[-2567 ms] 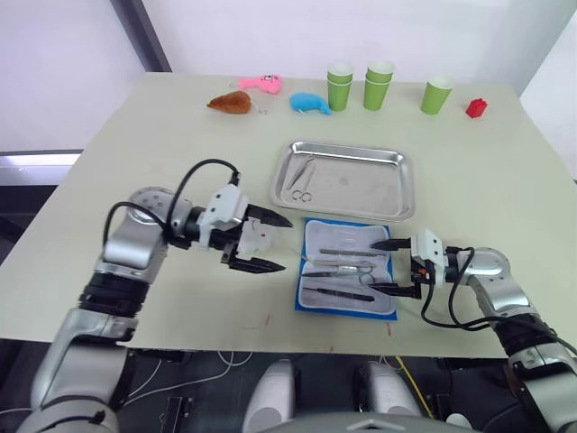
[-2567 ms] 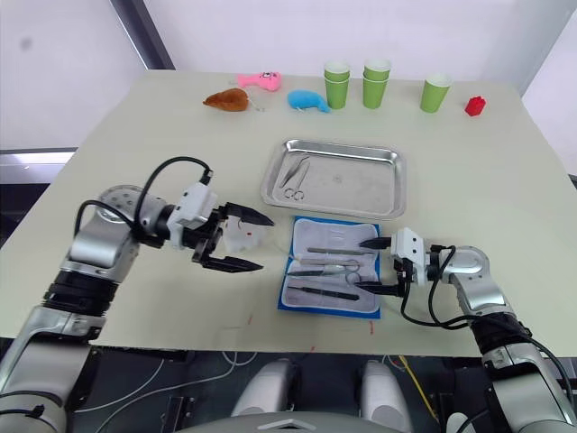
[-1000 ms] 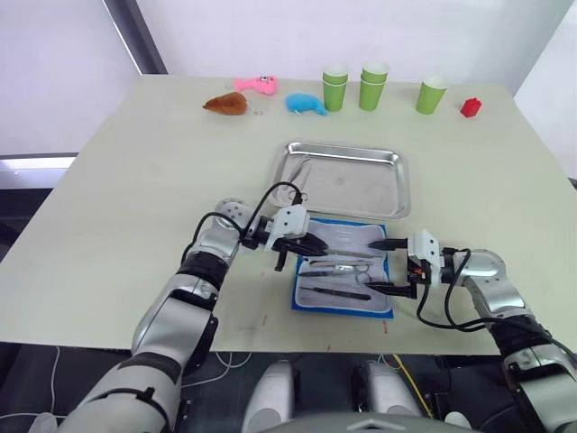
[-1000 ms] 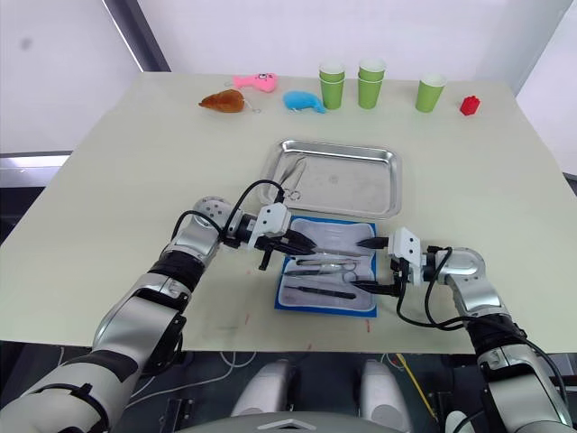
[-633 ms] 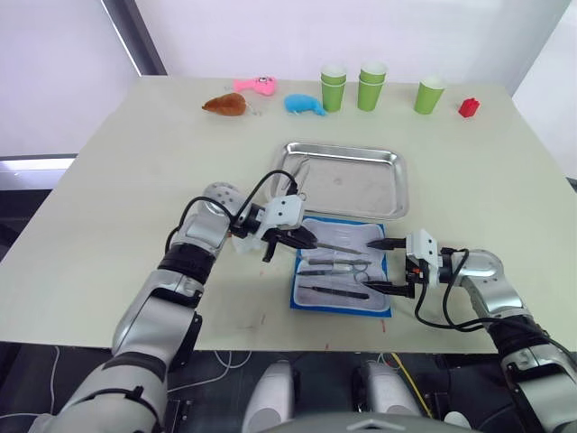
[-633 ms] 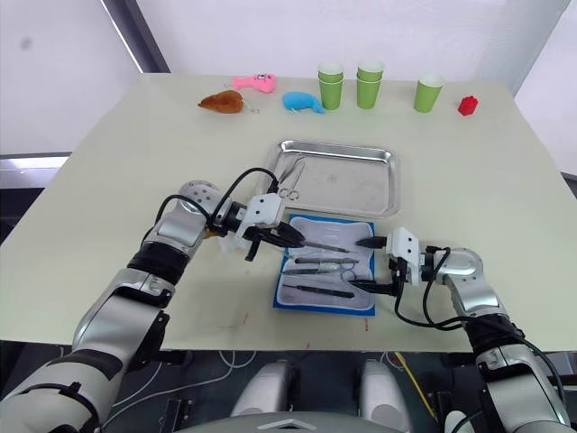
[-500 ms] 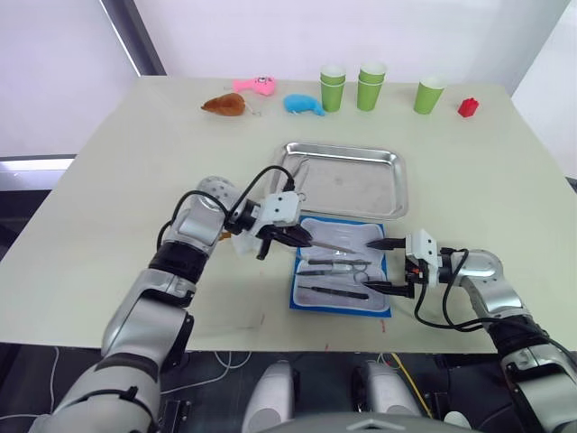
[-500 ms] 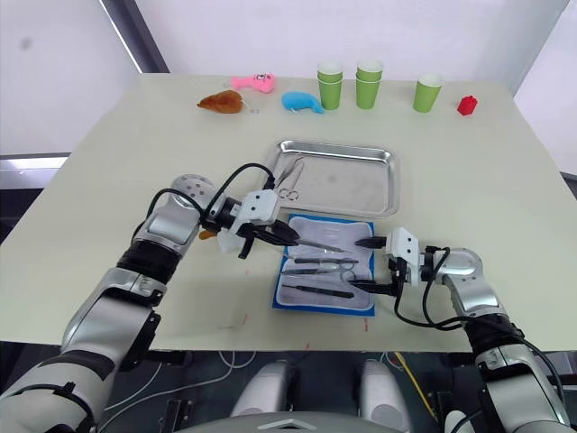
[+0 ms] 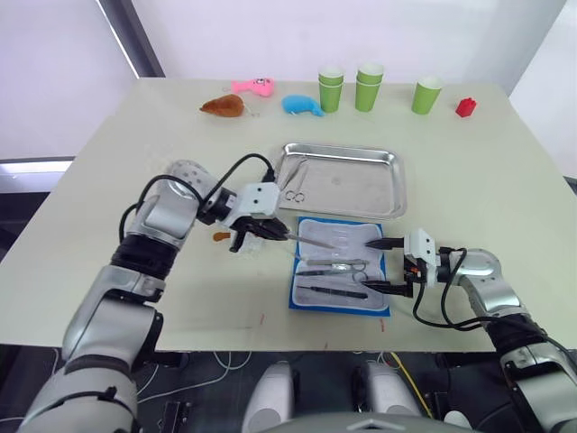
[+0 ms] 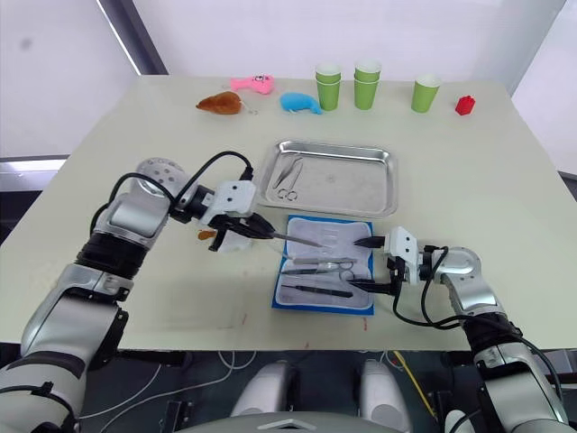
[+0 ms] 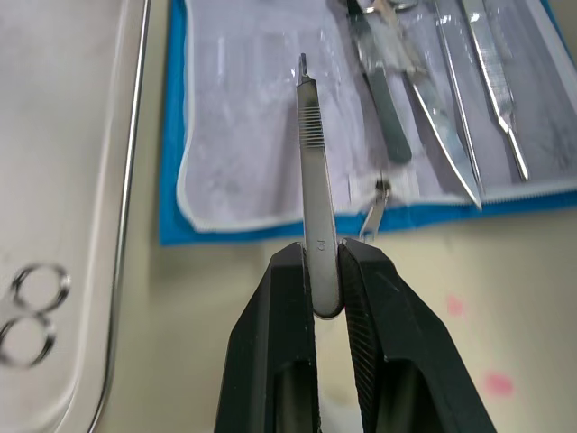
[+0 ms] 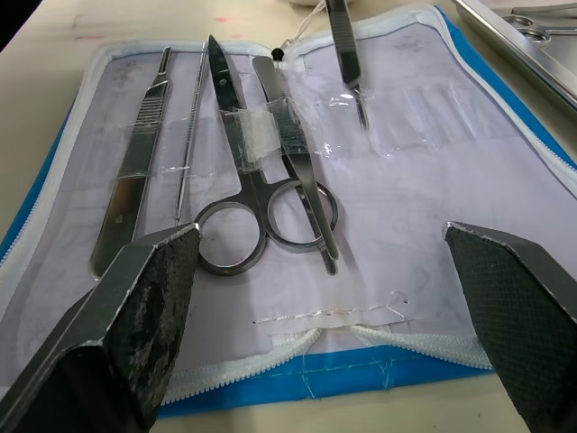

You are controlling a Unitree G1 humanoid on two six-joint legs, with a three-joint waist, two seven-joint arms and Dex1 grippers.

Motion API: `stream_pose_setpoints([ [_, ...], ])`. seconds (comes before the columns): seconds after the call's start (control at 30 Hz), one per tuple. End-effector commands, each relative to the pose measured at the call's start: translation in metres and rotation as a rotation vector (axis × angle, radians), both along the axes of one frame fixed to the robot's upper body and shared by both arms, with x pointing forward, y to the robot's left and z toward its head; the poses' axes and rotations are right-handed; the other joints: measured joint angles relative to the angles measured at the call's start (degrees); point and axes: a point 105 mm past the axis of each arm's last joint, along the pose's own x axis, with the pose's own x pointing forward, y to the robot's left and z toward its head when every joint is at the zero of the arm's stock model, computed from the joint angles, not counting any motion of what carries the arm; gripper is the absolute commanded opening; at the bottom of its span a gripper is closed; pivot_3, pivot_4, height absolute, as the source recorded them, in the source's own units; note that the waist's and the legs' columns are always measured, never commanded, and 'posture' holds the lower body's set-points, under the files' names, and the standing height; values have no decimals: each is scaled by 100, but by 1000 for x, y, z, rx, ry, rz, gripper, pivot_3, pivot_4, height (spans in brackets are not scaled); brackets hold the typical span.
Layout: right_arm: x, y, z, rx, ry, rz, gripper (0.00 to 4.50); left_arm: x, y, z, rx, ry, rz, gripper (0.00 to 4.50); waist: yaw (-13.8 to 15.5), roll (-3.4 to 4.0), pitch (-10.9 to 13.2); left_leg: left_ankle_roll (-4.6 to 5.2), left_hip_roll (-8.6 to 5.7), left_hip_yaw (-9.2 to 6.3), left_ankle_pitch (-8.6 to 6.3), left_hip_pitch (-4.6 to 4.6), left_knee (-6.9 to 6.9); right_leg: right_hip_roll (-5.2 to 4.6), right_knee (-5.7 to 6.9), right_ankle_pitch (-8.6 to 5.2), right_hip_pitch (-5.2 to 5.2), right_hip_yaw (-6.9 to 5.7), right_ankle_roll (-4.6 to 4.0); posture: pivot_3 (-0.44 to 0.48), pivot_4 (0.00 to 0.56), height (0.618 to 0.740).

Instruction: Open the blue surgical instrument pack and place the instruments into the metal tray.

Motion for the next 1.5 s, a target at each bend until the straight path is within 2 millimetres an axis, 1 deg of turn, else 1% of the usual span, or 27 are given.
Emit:
stream_pose_setpoints([
  [0.03, -23, -8, -53, -147, 196, 7, 4500, -2, 7, 21, 10, -36, -32, 53, 2, 0, 0, 0, 0, 1, 0, 0, 0, 0, 0, 0, 0, 1, 0, 0, 150, 739],
  [0.13, -22, -8, -53, -150, 196, 7, 4500, -4, 18, 33, 8, -43, -14, 53, -8, -8, 5, 0, 1, 4, 0, 2, 0, 0, 2, 0, 0, 4, 0, 0, 150, 739],
  [0.2, -22, -8, -53, -153, 196, 10, 4500, -1, 25, 46, -18, -50, 23, 53, -5, -9, 4, 0, 4, 4, 0, 5, 0, 4, 3, 0, 0, 6, 0, 0, 150, 739],
  [0.3, -22, -8, -54, -155, 197, 14, 4500, 7, 27, 59, -78, -67, 77, 53, -2, -14, 3, 0, 4, 7, 0, 8, 0, 4, 4, 0, 2, 8, 0, 0, 150, 739],
  [0.4, -22, -7, -54, -156, 198, 19, 4500, 22, 21, 72, -201, -145, 139, 53, -3, -14, 3, 0, 4, 16, 0, 20, 0, 4, 8, -1, 8, 14, 1, 0, 150, 739],
  [0.5, -22, -6, -54, -154, 200, 24, 4500, 34, 8, 76, -319, -166, 218, 53, -3, -17, 3, 0, 6, 18, 0, 24, 0, 5, 9, -1, 8, 18, 2, 0, 150, 739],
  [0.57, -22, -5, -53, -152, 199, 27, 4500, 39, -5, 75, -409, -161, 278, 53, -4, -18, 3, 0, 6, 20, 0, 23, 0, 5, 10, 0, 8, 21, 2, 0, 150, 739],
  [0.77, -23, -7, -55, -154, 202, 23, 4500, 48, -38, 55, -546, -121, 489, 53, -49, -22, 6, 0, 6, 30, 0, 31, -2, 4, 14, 0, 8, 34, 2, 0, 150, 739],
  [0.8, -23, -7, -55, -153, 203, 22, 4500, 51, -46, 49, -563, -124, 541, 53, -59, -26, 8, 0, 6, 30, 0, 29, -2, 4, 15, 0, 7, 35, 2, 0, 150, 739],
  [0.87, -23, -7, -55, -148, 203, 19, 4500, 57, -54, 41, -589, -139, 627, 53, -69, -26, 8, 0, 6, 29, 0, 29, -3, 5, 15, 1, 7, 34, 2, 0, 150, 739],
  [1.0, -24, -6, -56, -148, 201, 18, 4500, 71, -57, 29, -583, -211, 793, 53, -68, -30, 6, 0, 3, 31, 0, 35, -2, 0, 14, 1, 11, 37, 3, 0, 150, 739],
  [1.03, -24, -5, -56, -146, 200, 17, 4500, 74, -58, 28, -576, -237, 818, 53, -74, -30, 6, -1, 2, 35, 0, 35, -1, 0, 16, 2, 10, 42, 3, 0, 150, 739],
  [1.13, -23, -6, -57, -158, 186, 7, 4500, 80, -68, 30, -637, -284, 884, 53, -83, -30, 6, -1, 3, 36, 0, 36, -2, 1, 16, 2, 9, 44, 3, 0, 150, 739],
  [1.2, -22, -6, -58, -161, 184, 6, 4500, 84, -71, 23, -656, -271, 960, 53, -75, -33, 5, -1, -1, 39, 0, 39, -2, -3, 14, 2, 11, 46, 3, 0, 150, 739],
  [1.33, -22, -6, -57, -161, 182, 5, 4500, 89, -74, 9, -641, -253, 1074, 53, -93, -33, 6, -2, -3, 42, 0, 40, -3, -5, 14, 3, 11, 50, 3, 0, 150, 739],
  [1.5, -23, -6, -57, -160, 181, 7, 4500, 100, -70, 4, -617, -251, 1203, 53, -91, -36, 7, -2, -2, 39, 0, 41, -4, -4, 14, 3, 11, 46, 4, 0, 150, 739],
])
